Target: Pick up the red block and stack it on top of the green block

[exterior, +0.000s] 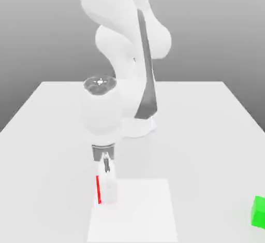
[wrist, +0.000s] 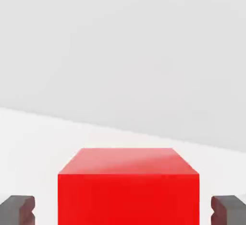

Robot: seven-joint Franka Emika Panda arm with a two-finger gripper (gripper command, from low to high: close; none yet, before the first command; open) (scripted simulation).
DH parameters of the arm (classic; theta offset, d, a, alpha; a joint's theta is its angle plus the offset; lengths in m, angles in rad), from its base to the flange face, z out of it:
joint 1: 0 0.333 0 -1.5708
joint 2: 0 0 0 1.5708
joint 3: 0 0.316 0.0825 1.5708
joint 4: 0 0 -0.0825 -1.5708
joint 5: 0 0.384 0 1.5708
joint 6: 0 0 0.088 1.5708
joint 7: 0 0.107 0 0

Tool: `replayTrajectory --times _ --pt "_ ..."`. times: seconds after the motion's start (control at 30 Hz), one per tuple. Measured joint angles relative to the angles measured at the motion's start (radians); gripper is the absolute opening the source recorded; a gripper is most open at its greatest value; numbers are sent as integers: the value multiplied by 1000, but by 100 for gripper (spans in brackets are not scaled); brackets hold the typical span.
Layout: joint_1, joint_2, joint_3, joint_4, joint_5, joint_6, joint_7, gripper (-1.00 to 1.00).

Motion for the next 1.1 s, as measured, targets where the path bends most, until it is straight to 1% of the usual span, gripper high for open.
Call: replayTrajectory --times 0.13,0.33,0.53,0.57,0.63,0.73,0.83,1.0,1.1 --pt "5 5 -6 1 -4 5 3 -100" --pt "-38 -111 63 -11 98 -90 -68 -100" --pt "-33 -228 79 -34 180 -189 -131 -100" --pt "-38 -231 88 -25 188 -206 -137 -100" --pt "-71 -212 146 21 196 -243 -142 -100" --pt "76 -164 235 108 177 -298 -127 -100" --pt "161 -106 286 211 137 -356 -97 -100" --pt "298 -17 366 370 39 -437 -21 -100" --pt "398 34 395 463 -27 -479 31 -100"
